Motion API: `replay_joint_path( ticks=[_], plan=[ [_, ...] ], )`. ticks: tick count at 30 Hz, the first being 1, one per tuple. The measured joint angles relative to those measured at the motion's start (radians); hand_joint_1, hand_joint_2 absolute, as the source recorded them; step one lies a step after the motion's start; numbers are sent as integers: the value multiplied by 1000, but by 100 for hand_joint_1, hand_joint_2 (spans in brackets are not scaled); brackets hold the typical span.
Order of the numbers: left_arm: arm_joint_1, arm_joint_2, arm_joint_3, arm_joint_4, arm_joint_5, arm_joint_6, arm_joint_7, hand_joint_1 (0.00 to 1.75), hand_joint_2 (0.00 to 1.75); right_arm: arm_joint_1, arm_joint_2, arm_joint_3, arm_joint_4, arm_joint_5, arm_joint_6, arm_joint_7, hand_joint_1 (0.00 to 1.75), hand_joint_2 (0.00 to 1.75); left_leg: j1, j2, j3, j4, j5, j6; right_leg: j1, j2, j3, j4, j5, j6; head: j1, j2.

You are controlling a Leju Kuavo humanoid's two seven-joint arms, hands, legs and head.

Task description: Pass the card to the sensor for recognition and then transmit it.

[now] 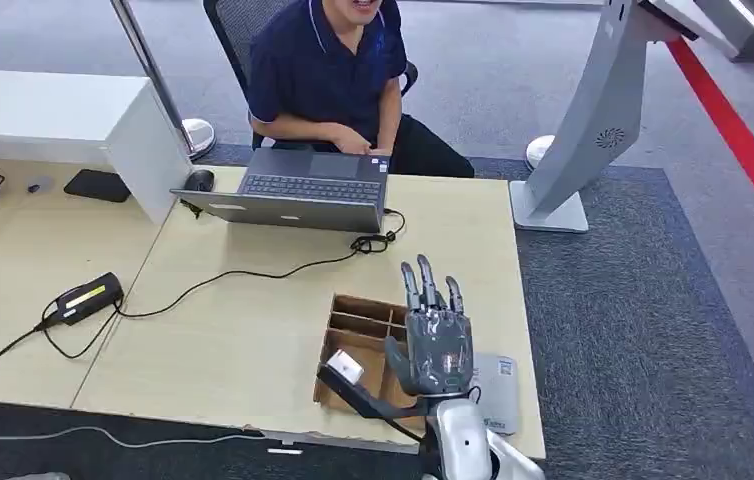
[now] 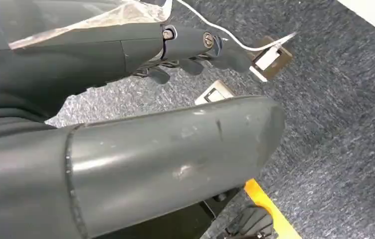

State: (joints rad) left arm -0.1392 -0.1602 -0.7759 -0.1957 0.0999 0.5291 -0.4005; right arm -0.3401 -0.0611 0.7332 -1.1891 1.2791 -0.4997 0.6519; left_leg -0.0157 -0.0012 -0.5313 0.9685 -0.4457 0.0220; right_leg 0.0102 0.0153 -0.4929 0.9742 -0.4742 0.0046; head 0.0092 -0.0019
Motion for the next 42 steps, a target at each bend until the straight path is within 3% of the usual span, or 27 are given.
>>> replay_joint_path(
  ticks=[15,42],
  plan=[
    [-9,8,-40,-8,9,16,0,0,0,-64,35,40,58,-6,-19,0,0,175,0,0,0,0,0,0,0,0,0,0,0,0,0,0],
    [-11,12,-51,-9,18,19,0,0,0,-48,30,26,102,26,15,0,0,175,0,0,1,0,0,0,0,0,0,0,0,0,0,0]
  ],
)
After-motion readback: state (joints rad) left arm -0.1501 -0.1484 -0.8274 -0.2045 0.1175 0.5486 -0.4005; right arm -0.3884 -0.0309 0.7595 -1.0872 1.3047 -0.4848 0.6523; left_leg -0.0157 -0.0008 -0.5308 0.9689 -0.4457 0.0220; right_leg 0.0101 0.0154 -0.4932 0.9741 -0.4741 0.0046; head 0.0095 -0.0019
